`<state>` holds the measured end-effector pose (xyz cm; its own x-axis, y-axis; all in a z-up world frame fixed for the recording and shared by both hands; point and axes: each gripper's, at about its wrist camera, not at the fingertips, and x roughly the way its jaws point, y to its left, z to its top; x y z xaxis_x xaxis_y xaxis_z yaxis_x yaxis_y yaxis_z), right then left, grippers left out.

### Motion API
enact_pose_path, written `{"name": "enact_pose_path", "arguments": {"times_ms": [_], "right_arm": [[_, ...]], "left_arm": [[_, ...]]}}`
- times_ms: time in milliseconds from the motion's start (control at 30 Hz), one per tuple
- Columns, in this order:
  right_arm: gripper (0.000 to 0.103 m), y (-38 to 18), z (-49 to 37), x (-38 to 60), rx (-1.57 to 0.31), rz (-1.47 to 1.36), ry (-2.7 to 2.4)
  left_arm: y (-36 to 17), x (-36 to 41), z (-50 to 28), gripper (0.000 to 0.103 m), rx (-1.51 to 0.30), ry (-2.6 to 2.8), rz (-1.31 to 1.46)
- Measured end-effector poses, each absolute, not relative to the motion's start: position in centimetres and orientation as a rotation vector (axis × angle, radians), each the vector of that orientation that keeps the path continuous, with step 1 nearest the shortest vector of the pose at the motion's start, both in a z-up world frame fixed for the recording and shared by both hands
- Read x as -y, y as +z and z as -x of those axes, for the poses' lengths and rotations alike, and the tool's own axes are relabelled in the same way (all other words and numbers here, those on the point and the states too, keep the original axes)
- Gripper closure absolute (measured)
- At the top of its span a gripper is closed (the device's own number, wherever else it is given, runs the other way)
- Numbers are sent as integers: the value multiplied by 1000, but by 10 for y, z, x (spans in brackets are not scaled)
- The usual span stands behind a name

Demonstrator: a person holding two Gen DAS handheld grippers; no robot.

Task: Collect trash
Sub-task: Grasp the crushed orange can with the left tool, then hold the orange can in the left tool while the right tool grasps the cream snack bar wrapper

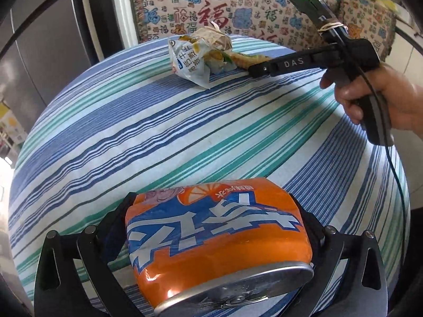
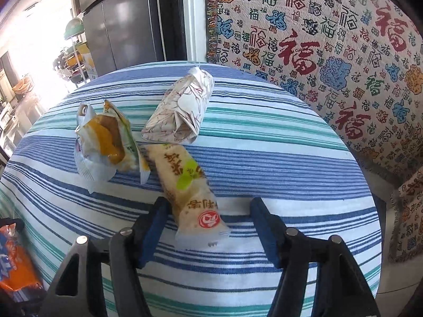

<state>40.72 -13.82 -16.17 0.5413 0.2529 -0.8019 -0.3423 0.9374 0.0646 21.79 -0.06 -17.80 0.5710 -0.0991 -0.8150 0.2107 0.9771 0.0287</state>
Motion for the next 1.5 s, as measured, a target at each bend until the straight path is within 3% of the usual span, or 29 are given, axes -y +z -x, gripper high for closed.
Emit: {"name": "enact_pose_path", "arguments": {"times_ms": [33, 133, 567, 700, 800, 867, 933, 1167, 1367, 1433, 1467, 1500], "right_arm": [[64, -160, -406, 137, -926, 101, 362], [69, -159, -395, 141, -929, 78, 358], [70, -159, -238, 180, -903, 126, 257], [65, -158, -214, 177, -882, 114, 245], [49, -160, -211, 181, -875, 92, 251], [49, -162, -210, 188, -878, 65, 275], [38, -164, -208, 191, -888, 63, 286], [31, -166, -216, 187, -906, 87, 312], [31, -167, -222, 182, -921, 99, 323], [33, -167, -223, 181, -925, 91, 324], [49, -166, -223, 181, -924, 89, 322], [73, -164, -224, 181, -923, 91, 321]], "left_arm": [[-178, 0, -218, 0, -947, -183, -127], [-178, 1, -218, 0, -947, -182, -127], [-179, -12, -226, 0, -945, -74, -72], [-179, -14, -226, 0, -946, -65, -68], [-179, -15, -224, 0, -953, -99, -86], [-179, -16, -222, 0, -955, -141, -108], [-179, -15, -221, 0, -956, -158, -117], [-178, -9, -228, 0, -954, -158, -124], [-178, -10, -226, 0, -951, -146, -118], [-178, -9, -225, 3, -946, -147, -121], [-177, -8, -224, 6, -938, -155, -123], [-176, -7, -221, 14, -924, -166, -126]]}}
